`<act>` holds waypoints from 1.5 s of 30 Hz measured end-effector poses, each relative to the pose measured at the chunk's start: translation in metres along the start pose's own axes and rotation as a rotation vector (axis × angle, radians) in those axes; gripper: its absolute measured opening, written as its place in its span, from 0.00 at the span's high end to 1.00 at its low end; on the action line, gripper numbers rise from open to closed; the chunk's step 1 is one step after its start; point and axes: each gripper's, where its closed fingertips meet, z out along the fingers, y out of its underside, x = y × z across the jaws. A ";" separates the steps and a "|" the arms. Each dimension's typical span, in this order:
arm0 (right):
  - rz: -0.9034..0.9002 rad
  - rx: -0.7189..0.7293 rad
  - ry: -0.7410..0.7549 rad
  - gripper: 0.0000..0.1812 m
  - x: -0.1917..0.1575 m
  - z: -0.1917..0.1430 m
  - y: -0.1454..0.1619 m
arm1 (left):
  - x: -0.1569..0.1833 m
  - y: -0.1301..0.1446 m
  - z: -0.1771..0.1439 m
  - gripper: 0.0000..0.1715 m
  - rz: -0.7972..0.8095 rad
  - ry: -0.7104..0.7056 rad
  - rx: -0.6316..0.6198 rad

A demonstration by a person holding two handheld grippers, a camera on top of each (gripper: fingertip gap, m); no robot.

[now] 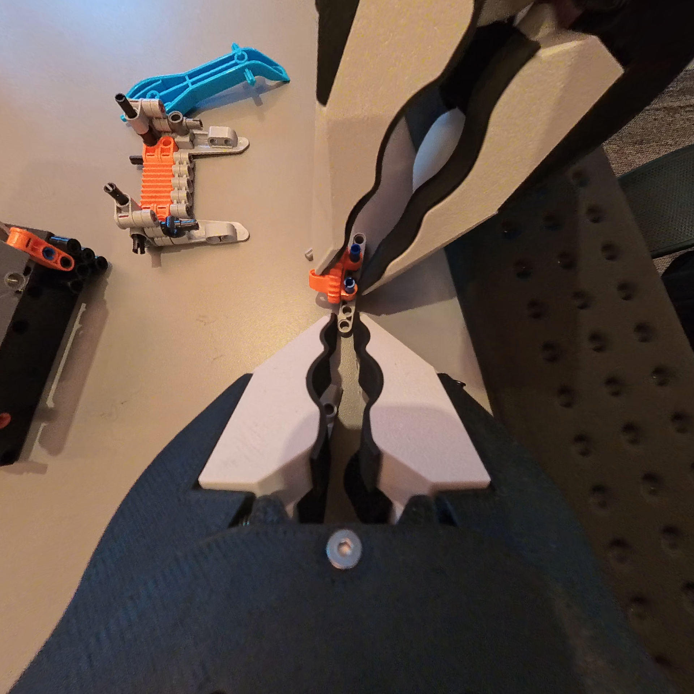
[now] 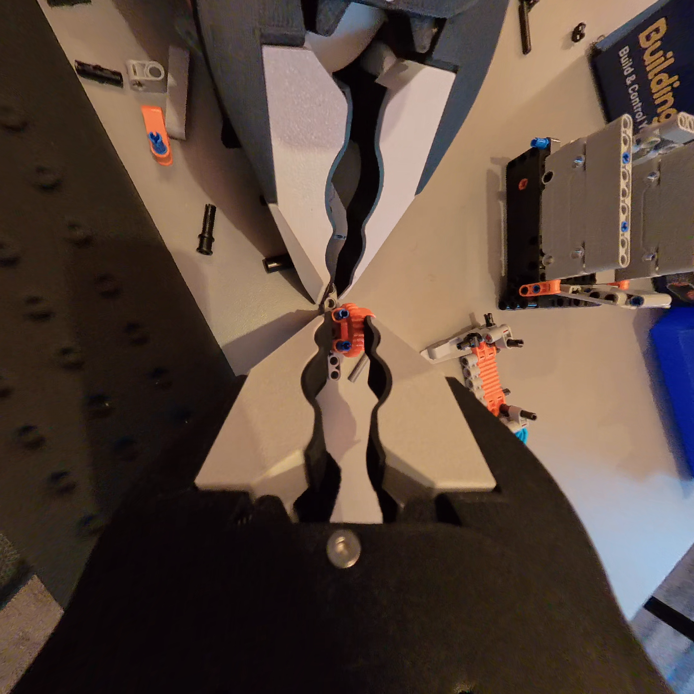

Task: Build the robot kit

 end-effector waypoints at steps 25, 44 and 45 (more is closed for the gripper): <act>0.624 0.469 -0.268 0.75 0.046 -0.030 -0.034 | -0.025 -0.031 -0.054 0.97 0.262 -0.382 0.052; 0.750 0.852 -0.552 0.82 0.072 -0.053 -0.114 | -0.047 -0.048 -0.128 0.97 0.289 -0.545 0.188; 0.766 0.877 -0.570 0.82 0.074 -0.056 -0.115 | -0.049 -0.046 -0.128 0.97 0.298 -0.559 0.173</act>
